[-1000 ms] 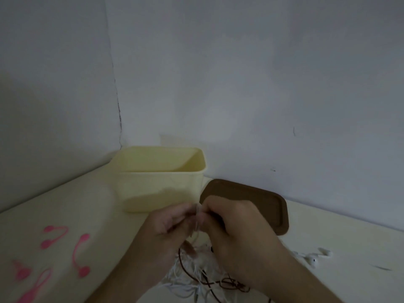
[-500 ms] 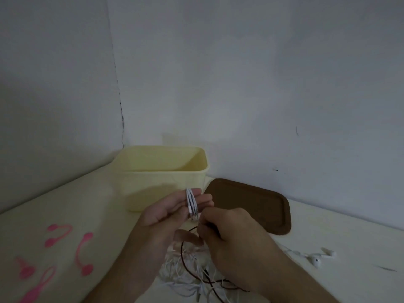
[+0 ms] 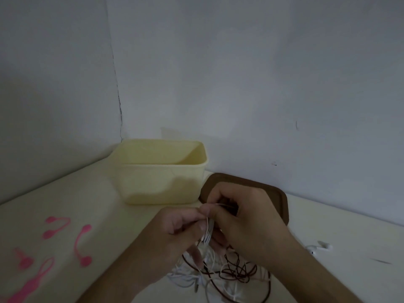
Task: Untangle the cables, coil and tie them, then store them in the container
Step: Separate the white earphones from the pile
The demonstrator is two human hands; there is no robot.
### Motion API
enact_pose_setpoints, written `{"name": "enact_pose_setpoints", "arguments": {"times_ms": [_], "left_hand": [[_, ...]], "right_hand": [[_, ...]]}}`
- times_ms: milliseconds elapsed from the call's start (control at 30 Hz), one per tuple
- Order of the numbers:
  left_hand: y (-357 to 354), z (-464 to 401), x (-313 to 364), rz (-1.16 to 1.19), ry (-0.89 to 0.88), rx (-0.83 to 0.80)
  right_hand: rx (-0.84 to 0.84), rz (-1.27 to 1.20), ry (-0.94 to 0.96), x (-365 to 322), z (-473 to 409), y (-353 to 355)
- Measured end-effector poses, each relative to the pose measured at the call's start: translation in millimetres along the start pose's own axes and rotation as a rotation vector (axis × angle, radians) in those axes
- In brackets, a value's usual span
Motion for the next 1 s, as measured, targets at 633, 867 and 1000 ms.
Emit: {"name": "enact_pose_setpoints", "arguments": {"times_ms": [633,867,1000], "left_hand": [[19,-2,-10,-0.103,-0.020,0.401],[4,-1,-1,0.074,0.037,0.085],[6,0,1,0.204,0.029,0.003]], "right_hand": [[-0.201,0.169,-0.038,-1,5,-28],[0.036,0.021,0.012,-4,0,5],[0.079,-0.056,-0.008,-1,-1,9]]}}
Point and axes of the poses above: each hand's wrist, its own z-axis away from the middle knuckle, its own y-axis out of the back of the hand, x = y × z, the point moved 5 cm from there along -z, towards the middle knuckle, and after that the axes turned 9 degrees about -z, right-handed, at the moved point
